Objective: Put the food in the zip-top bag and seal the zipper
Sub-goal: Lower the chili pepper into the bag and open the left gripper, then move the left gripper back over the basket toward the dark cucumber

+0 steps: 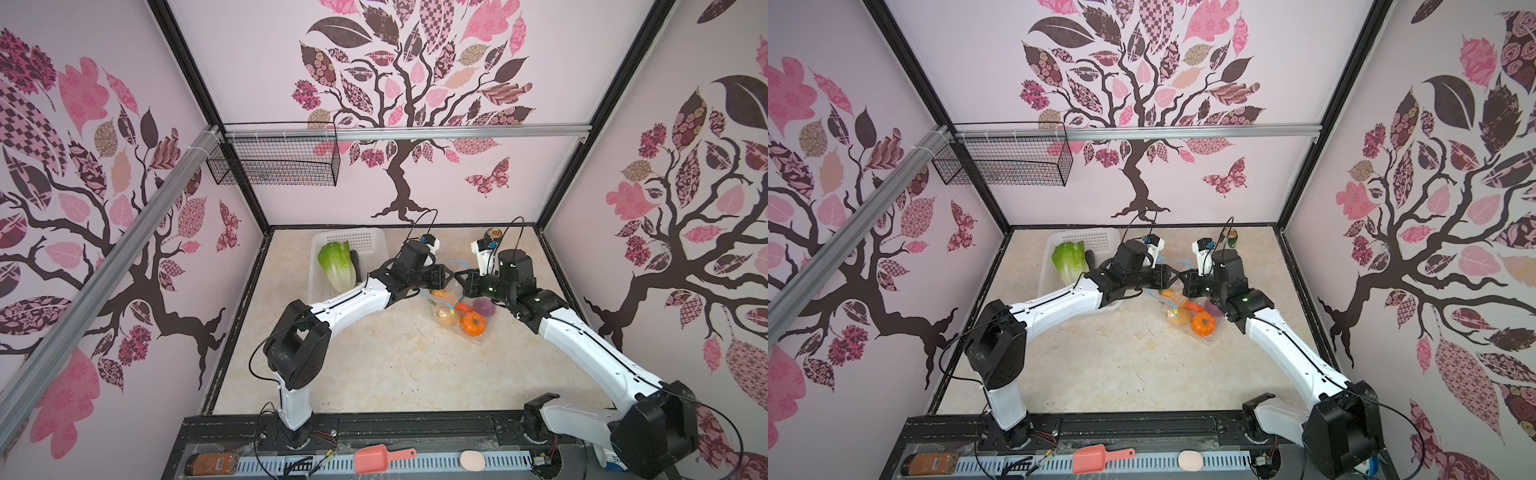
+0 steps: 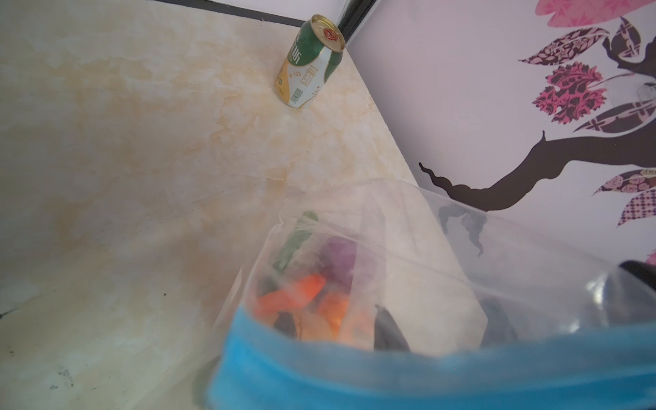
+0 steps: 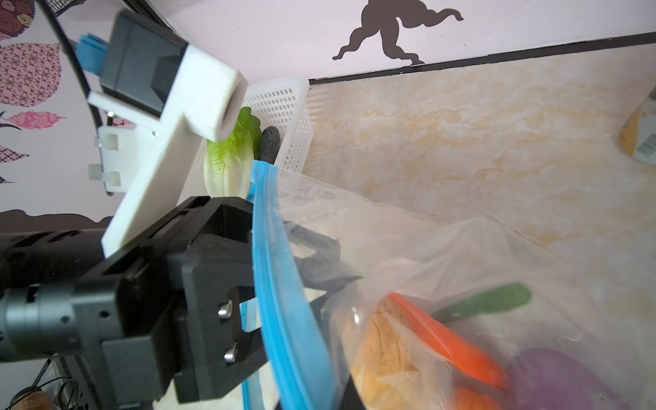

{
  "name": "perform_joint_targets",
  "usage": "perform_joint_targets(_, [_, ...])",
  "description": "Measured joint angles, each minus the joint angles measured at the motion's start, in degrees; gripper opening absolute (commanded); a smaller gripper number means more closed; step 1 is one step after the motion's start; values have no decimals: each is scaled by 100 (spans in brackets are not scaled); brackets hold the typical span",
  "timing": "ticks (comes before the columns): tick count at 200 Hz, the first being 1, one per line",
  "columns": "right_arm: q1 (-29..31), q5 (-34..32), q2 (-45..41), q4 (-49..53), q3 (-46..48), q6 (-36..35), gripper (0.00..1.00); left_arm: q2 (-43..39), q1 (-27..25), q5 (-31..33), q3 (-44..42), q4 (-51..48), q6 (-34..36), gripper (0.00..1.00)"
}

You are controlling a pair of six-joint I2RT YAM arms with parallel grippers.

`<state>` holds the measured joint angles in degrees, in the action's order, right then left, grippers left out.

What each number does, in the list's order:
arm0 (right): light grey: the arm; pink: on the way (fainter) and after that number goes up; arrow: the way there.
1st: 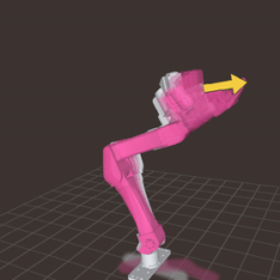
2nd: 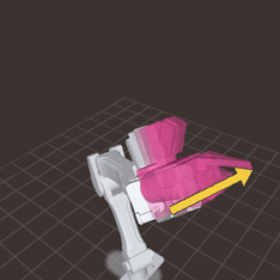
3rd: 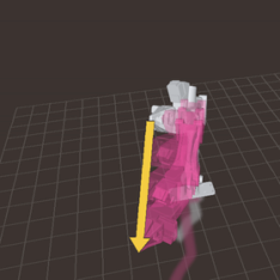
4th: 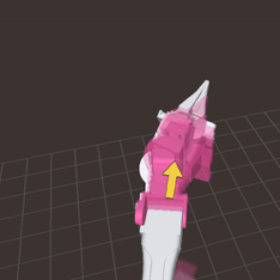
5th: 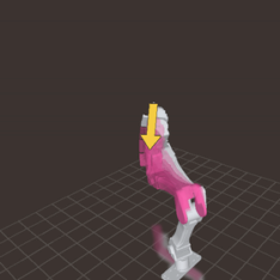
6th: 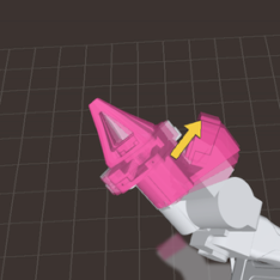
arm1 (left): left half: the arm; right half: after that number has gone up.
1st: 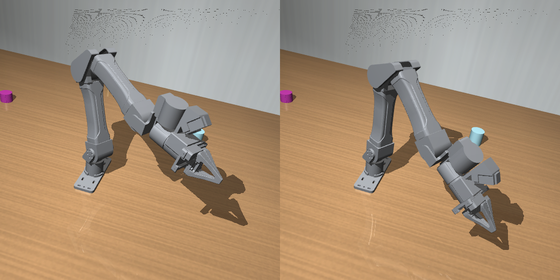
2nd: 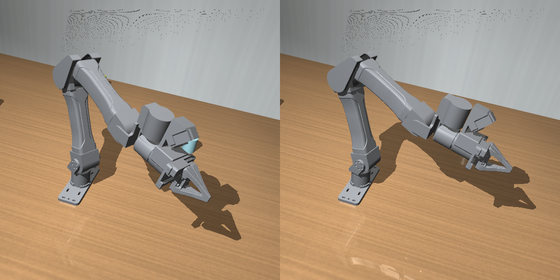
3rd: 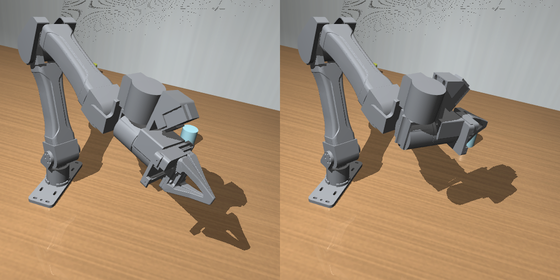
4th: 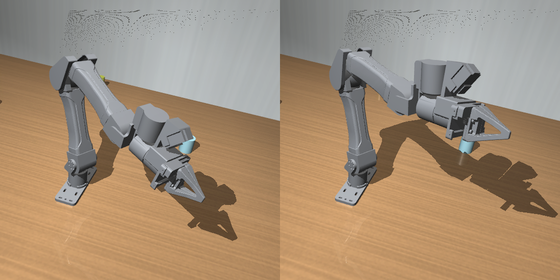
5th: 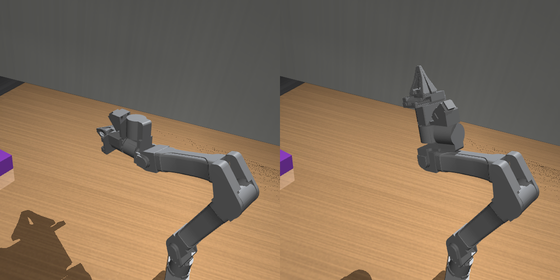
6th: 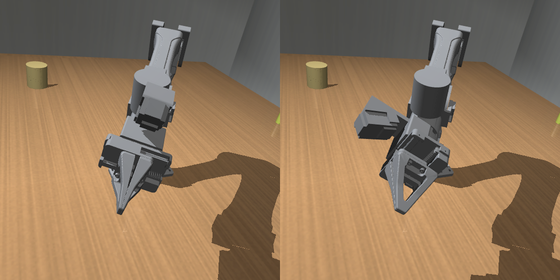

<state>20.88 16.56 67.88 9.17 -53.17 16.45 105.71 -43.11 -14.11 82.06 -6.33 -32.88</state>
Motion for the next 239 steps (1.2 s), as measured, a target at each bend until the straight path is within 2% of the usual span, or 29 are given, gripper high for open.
perform_joint_targets(43, [0,-15,0,0,0,2,0,-72,63,-247,-7,-46,-79,42])
perform_joint_targets(72, [0,-52,0,0,0,2,0,-468,125,-295,-122,-20,-66,42])
perform_joint_targets(131, [0,-125,0,0,0,2,0,-1283,354,48,-603,61,-15,40])
perform_joint_targets(158, [0,-168,-11,0,0,2,0,-1331,682,380,-739,-94,94,41])
perform_joint_targets(192, [0,-181,-90,0,0,2,0,-1294,1130,1156,-667,-546,621,46])
perform_joint_targets(213, [0,-184,-111,0,9,2,0,-1019,1357,1742,-299,-868,933,49])
perform_joint_targets(239, [0,-199,-111,0,11,2,0,-422,1631,2151,365,-1231,1176,51])
